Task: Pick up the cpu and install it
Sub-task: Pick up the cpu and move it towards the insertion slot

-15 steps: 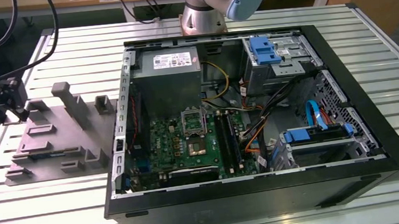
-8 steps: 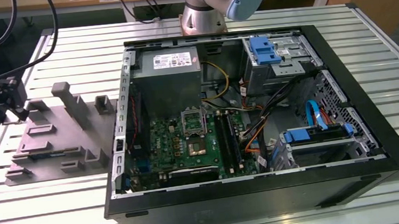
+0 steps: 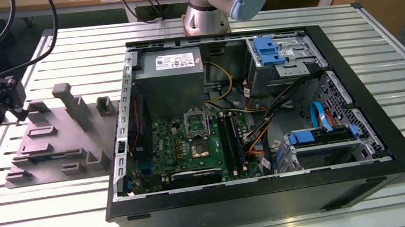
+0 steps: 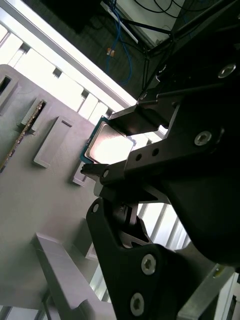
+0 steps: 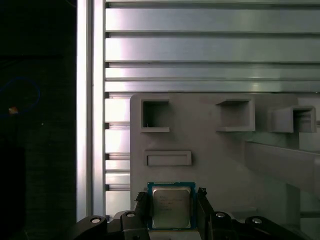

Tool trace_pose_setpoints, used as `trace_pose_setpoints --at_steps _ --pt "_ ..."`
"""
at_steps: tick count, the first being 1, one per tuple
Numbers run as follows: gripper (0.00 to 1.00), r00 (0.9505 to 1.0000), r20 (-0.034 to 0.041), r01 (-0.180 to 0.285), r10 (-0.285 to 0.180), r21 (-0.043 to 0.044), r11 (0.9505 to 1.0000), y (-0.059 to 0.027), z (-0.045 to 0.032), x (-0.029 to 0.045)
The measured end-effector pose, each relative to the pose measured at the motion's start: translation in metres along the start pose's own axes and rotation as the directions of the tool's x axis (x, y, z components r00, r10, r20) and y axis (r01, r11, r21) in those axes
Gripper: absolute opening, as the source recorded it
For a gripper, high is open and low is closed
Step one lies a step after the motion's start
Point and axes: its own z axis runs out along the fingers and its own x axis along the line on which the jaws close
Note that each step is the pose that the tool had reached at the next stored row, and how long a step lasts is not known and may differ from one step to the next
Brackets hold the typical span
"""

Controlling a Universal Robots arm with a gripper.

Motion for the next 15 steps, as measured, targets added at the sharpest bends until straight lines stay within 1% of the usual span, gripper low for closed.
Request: trace_pose_setpoints --at_steps 15 --pt "0.47 1.0000 -0.0001 0.000 0.000 0.0000 1.0000 0.0001 -0.0031 -0.0001"
